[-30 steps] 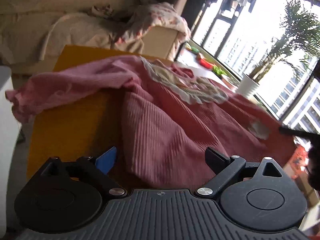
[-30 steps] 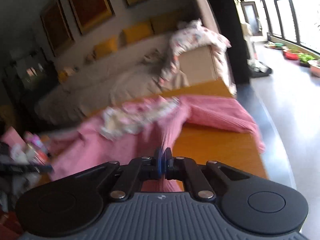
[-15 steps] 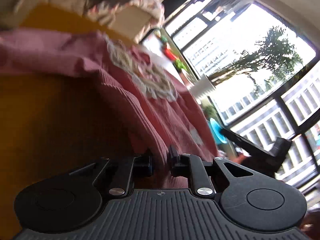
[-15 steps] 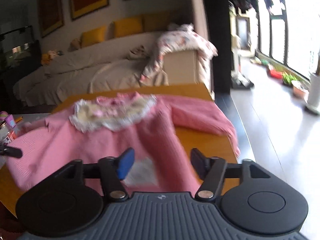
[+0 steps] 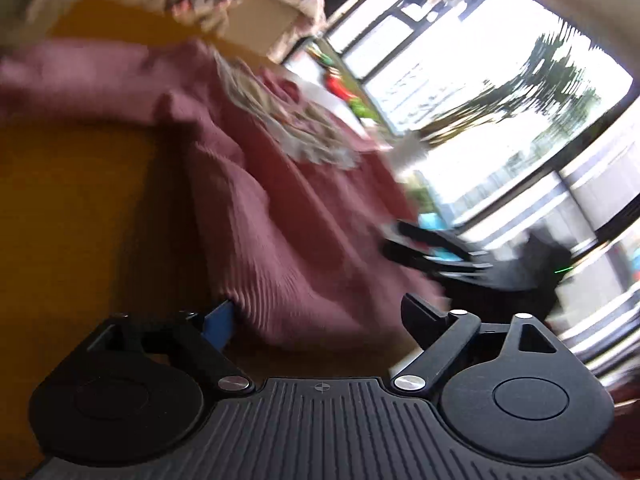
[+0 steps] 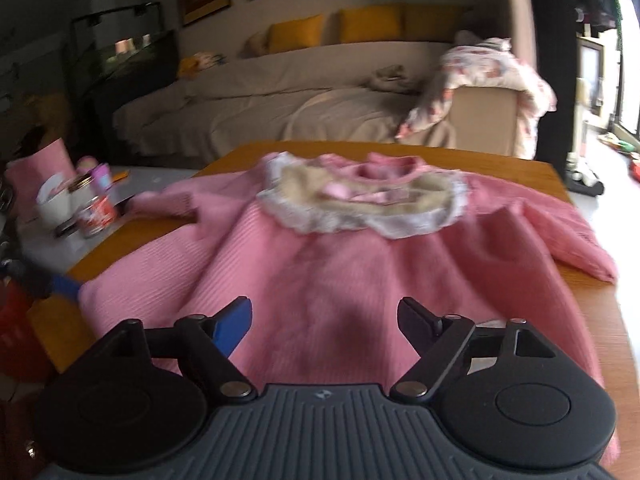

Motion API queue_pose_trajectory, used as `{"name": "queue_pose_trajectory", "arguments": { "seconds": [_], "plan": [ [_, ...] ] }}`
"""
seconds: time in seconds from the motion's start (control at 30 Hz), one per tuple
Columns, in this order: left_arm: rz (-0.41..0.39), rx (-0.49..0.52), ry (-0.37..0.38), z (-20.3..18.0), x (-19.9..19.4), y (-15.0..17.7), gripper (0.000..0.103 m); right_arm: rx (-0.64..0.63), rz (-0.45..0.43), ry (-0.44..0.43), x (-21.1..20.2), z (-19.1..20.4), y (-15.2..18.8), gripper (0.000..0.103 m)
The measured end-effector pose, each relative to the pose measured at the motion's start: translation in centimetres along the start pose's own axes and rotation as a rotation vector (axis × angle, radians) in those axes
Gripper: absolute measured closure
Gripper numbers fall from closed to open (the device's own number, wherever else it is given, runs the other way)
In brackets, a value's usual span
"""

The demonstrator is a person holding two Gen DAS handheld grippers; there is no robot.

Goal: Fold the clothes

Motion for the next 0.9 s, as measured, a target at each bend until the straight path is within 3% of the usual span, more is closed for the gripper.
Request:
{"name": "queue_pose_trajectory", "arguments": {
  "seconds": [0.07,0.13,0.2,0.3,0.4,0.5,0.63,0.77,0.9],
  "plan": [
    [0.000,0.074,-0.067,-0.6,0.8,0.2,0.011,0.001,-0.009,-0.006,-0.5,0.2,0.0,0.018],
    [0.017,0.069,-0.014,-1.3,1.6,0.4,0.008,0.015,-0.026,0.002,-1.3,-0.1,0.0,0.017],
    [0.033,0.008,0.091,-1.7,2.2,0.1,0.008,0.036,-0.040,0.014,-1.9,-0.5,0.0,0.017],
    [-0.004,-0.091,0.265,-3.8,2.6,-1.7,0.008,0.036,-0.061,0.036,-2.7,-0.5,-0.2,0.017],
    [-0.132,-0.068,0.328,-5.6,0.6,-5.5,0.007,0.002,-0.084,0.029,-3.8,0.5,-0.5,0.017],
    [-0.224,-0.018,0.310,-6.9,-2.2,-8.0,0.005,-0.082,-0.096,-0.026,-4.4,3.4,-0.6,0.016],
    [-0.267,0.016,0.267,-7.3,-4.4,-8.5,0.003,-0.244,-0.066,-0.118,-3.2,8.4,0.4,0.014],
    [-0.258,0.016,0.177,-4.8,-5.7,-6.9,0.001,-0.410,-0.015,-0.117,-1.0,11.7,2.0,0.014],
    [-0.222,-0.005,0.041,-0.5,-4.6,-5.9,0.000,-0.383,0.022,-0.167,-0.8,11.7,2.4,0.013]
  ]
}}
Point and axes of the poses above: each gripper's, at about its wrist camera, not at the fingertips, and x roughly the way its jaws point, z to its left, y to its underside, the point moved 8 cm from there along x, roughly the way its jaws point, and after that the axes turned 3 degrees about x, right-handed, at the moved point
